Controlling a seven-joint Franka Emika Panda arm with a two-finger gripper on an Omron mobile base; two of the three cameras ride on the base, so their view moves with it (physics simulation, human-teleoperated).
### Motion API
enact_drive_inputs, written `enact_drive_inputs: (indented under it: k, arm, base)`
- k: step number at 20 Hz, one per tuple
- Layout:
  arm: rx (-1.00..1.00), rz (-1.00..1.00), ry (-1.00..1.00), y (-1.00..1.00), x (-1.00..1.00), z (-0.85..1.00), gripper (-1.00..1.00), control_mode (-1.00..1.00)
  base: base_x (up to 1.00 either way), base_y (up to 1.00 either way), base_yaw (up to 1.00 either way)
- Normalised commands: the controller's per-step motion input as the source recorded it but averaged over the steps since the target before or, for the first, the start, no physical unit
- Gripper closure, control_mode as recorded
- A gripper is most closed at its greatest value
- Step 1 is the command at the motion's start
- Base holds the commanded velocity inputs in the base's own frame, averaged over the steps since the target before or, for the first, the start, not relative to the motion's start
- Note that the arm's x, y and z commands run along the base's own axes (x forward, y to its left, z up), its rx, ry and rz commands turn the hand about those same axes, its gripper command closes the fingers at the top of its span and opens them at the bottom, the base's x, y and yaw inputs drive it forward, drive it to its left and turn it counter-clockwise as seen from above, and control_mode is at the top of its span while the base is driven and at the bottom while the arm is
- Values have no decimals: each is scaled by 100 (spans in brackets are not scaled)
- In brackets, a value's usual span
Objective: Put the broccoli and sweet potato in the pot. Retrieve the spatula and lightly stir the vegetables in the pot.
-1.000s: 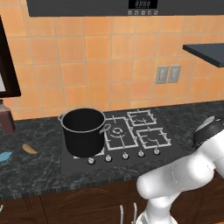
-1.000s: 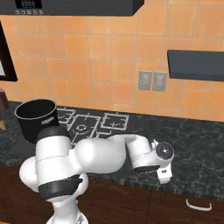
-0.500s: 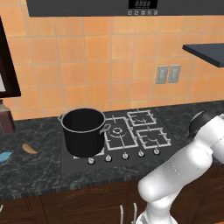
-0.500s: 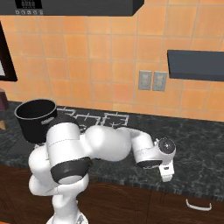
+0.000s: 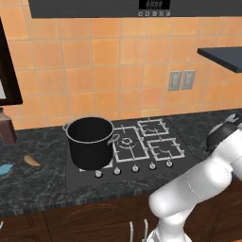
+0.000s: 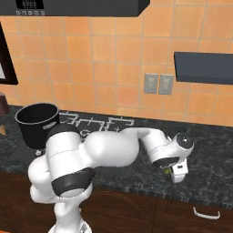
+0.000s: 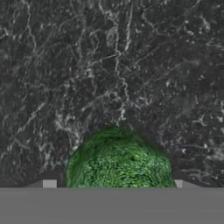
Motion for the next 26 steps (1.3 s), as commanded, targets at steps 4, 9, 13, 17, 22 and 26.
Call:
enact_drive_inputs:
  k: [4,9,13,17,22,26]
  arm:
    - [5,4,0,57,0,89,100,-100]
    - [1,15,10,95,0,84,100,-100]
    - [-1,26,6,100,-1,42,100,-100]
    - [-4,29,0,100,-19,24,100,-100]
    - [-2,28,-3,100,-25,44,100,-100]
    - [-6,19,-13,100,-11,71,100,-100]
  base:
    - [0,0,0]
    - [0,0,0]
    - [0,0,0]
    - [0,0,0]
    - [0,0,0]
    - [0,0,0]
